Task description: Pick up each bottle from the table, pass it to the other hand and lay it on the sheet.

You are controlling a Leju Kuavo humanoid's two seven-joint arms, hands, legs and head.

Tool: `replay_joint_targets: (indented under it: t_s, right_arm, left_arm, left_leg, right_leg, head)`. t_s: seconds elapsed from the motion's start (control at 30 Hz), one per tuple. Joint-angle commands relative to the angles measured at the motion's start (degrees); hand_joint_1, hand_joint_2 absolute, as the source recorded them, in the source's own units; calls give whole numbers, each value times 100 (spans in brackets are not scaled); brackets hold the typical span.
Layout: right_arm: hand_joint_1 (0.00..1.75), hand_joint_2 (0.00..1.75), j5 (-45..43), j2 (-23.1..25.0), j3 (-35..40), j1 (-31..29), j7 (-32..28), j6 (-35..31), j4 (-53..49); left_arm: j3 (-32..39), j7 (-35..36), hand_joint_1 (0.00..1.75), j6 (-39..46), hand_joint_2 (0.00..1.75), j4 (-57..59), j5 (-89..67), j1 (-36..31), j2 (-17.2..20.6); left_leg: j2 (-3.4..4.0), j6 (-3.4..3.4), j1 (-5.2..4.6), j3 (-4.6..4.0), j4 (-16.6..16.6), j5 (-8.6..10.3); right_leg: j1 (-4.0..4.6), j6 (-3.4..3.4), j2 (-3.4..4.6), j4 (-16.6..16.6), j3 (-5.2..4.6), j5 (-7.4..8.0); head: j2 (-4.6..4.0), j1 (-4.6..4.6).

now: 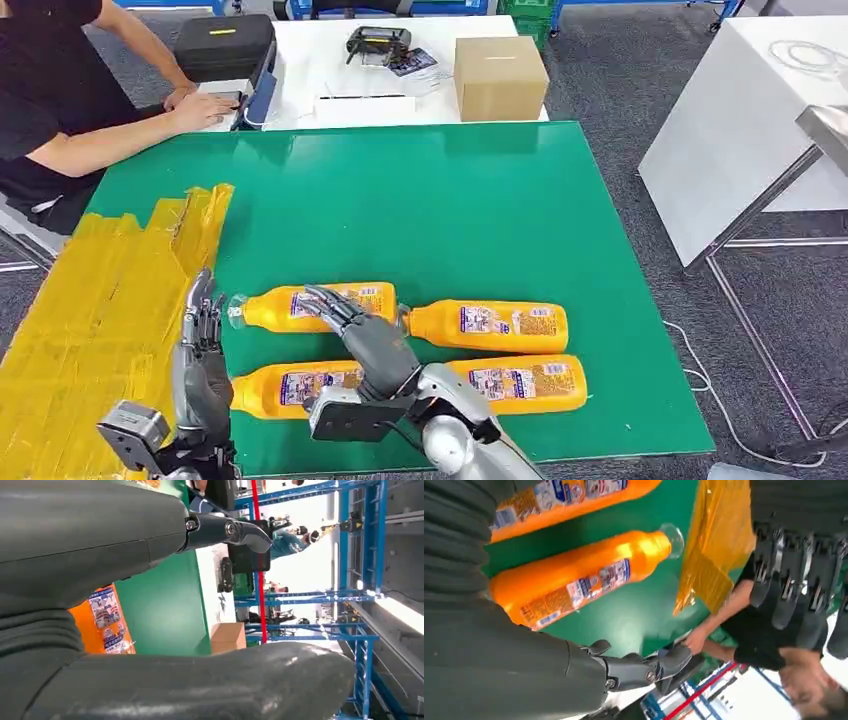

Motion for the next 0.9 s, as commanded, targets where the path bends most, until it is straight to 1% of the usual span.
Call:
replay_joint_targets:
  t_s: [0.03, 0.1, 0.13, 0.2, 0.23, 0.33, 0.4, 0.47, 0.5, 0.6, 0.67, 0.8, 0.87, 0.9]
  right_arm:
    - [0, 175, -46, -177, 437, -421, 37, -11, 595]
    - [0, 175, -39, -186, 668, -527, 64, 32, 625]
    - [0, 175, 31, -183, 807, -606, 117, 87, 627]
    - [0, 175, 85, -134, 917, -680, 263, 136, 661]
    - [0, 175, 42, -94, 1064, -776, 358, 235, 767]
    - [0, 175, 67, -88, 1376, -967, 592, 226, 1046]
    - [0, 175, 16, -103, 1477, -1048, 714, 252, 1218]
    - [0, 175, -133, -118, 1613, -1197, 845, 413, 1495]
    - [0, 175, -171, -128, 1705, -1284, 849, 466, 1617]
    - [0, 175, -308, -106, 1885, -1406, 838, 576, 1861]
    - [0, 175, -310, -98, 1919, -1413, 841, 584, 1885]
    - [0, 175, -341, -110, 2259, -1568, 935, 722, 2113]
    - [0, 175, -228, -162, 2445, -1622, 1089, 753, 2165]
    - [0, 175, -172, -185, 2505, -1631, 1140, 745, 2164]
  left_arm:
    - [97, 28, 0, -25, 0, 407, 18, -185, 13]
    - [113, 39, 0, -29, 0, 418, 33, -207, 7]
    - [129, 40, 0, -29, 0, 424, 40, -221, 18]
    - [161, 42, 0, -25, 0, 425, 58, -240, 17]
    - [164, 44, 0, -33, 0, 468, 58, -279, 9]
    - [122, 55, 0, -52, 0, 533, 55, -313, -1]
    - [123, 59, 0, -40, 0, 530, 58, -310, 6]
    - [171, 61, 0, -28, 0, 539, 127, -328, 11]
    - [172, 67, 0, -45, 0, 554, 147, -349, 26]
    - [137, 72, 0, -74, 0, 600, 156, -391, 45]
    - [129, 74, 0, -74, 0, 612, 157, -397, 39]
    - [106, 97, 0, -86, 0, 631, 183, -387, 44]
    - [137, 100, 0, -83, 0, 627, 193, -368, 36]
    - [153, 100, 0, -87, 0, 614, 196, -352, 33]
  left_leg:
    - [16, 3, 6, 21, -7, -4]
    - [13, 2, 8, 22, -8, -3]
    - [9, 0, 0, 7, -4, 0]
    - [11, -1, 0, 6, -3, -1]
    - [19, -2, 3, 10, -3, -2]
    - [17, -1, 3, 12, -5, -1]
    - [12, 0, 2, 11, -5, 0]
    - [11, 0, 5, 13, -6, -1]
    - [20, 1, 8, 20, -9, -2]
    - [7, 1, 0, 11, -7, 1]
    - [13, 1, 7, 15, -7, 0]
    - [7, 0, 3, 10, -4, -1]
    - [17, -1, 6, 18, -7, -2]
    - [9, 0, 3, 12, -6, 0]
  right_leg:
    - [9, -9, 8, -18, 24, 3]
    - [11, -13, 4, -19, 26, 4]
    - [2, -5, 5, -7, 7, 2]
    - [1, -6, 8, -4, 4, 3]
    - [5, -10, 13, -5, 7, 3]
    - [5, -9, 9, -7, 9, 3]
    - [4, -7, 6, -8, 8, 3]
    - [6, -7, 5, -10, 12, 3]
    - [10, -10, 12, -16, 18, 6]
    - [0, -4, 2, -7, 10, 2]
    - [8, -8, 6, -14, 16, 5]
    - [4, -7, 2, -7, 11, 2]
    - [8, -11, 9, -13, 17, 3]
    - [4, -7, 2, -10, 12, 2]
  head:
    - [0, 0]
    - [0, 0]
    - [0, 0]
    - [0, 0]
    - [0, 0]
    - [0, 0]
    - [0, -2]
    - [0, 0]
    - [0, -2]
    - [0, 0]
    - [0, 2]
    - [0, 0]
    - [0, 0]
    - [0, 0]
